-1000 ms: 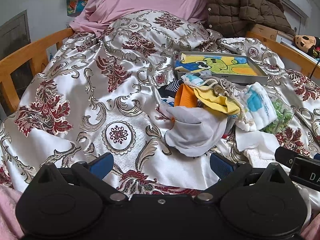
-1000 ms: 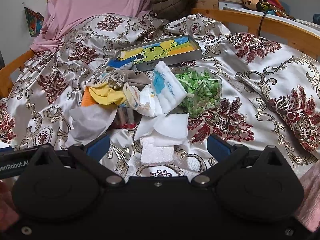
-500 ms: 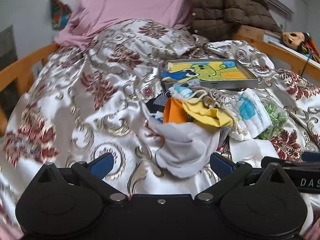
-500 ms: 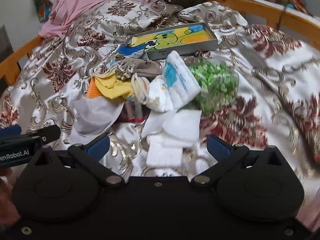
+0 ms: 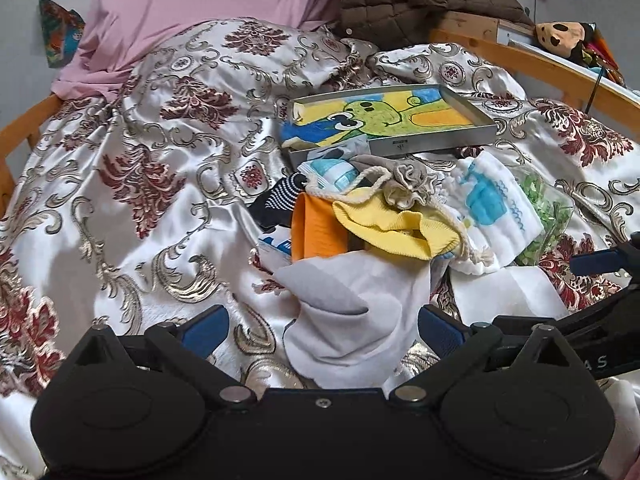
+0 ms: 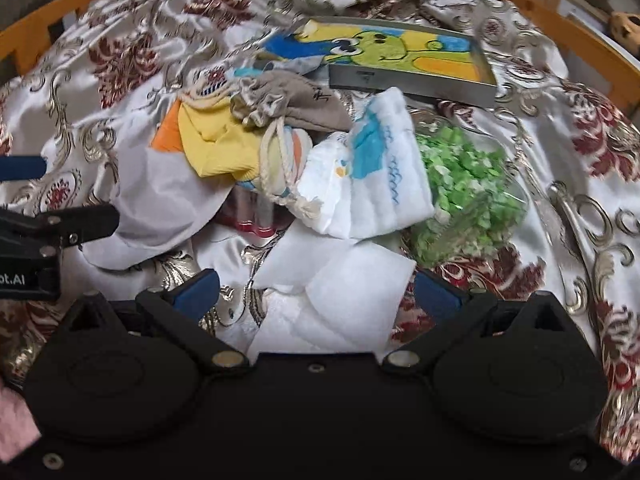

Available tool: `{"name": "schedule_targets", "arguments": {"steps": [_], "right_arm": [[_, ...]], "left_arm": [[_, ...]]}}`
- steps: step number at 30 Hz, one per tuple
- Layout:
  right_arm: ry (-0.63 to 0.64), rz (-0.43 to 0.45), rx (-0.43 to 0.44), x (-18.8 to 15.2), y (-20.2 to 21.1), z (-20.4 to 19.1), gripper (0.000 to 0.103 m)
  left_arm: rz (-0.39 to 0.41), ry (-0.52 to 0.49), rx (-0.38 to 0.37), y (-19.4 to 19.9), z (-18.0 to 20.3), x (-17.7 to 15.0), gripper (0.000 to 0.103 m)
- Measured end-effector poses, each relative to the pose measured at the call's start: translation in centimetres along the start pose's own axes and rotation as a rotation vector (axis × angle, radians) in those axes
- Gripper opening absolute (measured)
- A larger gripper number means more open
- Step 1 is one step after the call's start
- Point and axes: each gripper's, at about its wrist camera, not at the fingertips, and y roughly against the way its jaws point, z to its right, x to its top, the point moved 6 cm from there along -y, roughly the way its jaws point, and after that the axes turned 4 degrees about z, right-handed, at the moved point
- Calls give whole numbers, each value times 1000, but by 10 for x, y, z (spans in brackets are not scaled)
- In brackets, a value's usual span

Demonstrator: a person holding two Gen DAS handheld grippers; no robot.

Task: Organize soft objects
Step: 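Close the left tool on the grey sock while the right tool grasps the white cloth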

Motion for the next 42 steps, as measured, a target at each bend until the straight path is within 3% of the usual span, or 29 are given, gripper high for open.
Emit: {"name": "schedule_targets", "arguments": {"steps": [5,10,15,19,23,25,28,30,32,33,35,42], "right_arm": [[-2,-38,13,6,-19,2,101],[-38,-79,38,6,-37,6,91],[-67,-106,66,1,-47,11,71],[-97,-128,78,-1,-58,16,64],[-108,-134,77,-2,-59,18,51],[-114,-136,77,-2,-60,19,45],[-130,-140,80,-2,-60,21,32],[-141,-142,78,-3,-60,23,18],[-159,-147,79,-4,-61,27,12],[-170,-148,83,-4,-62,28,9],[-196,-149,101,-4,-63,32,6],[-291,-159,175,-10,-64,43,1]], "left_arm": [[-29,8,-27,-15,-1,1,93],[-57,35,-59,-25,-1,0,86],[-83,55,-87,-34,1,-3,74],[-116,99,-120,-41,-1,-6,59],[-144,144,-147,-47,-2,-10,43],[-148,167,-155,-48,-4,-11,40],[-155,204,-164,-51,-7,-12,33],[-164,232,-174,-53,-9,-13,26],[-177,259,-186,-55,-11,-15,14],[-180,265,-190,-56,-11,-16,13],[-177,276,-201,-54,-11,-15,6],[-164,311,-255,-44,-5,-14,3]]}}
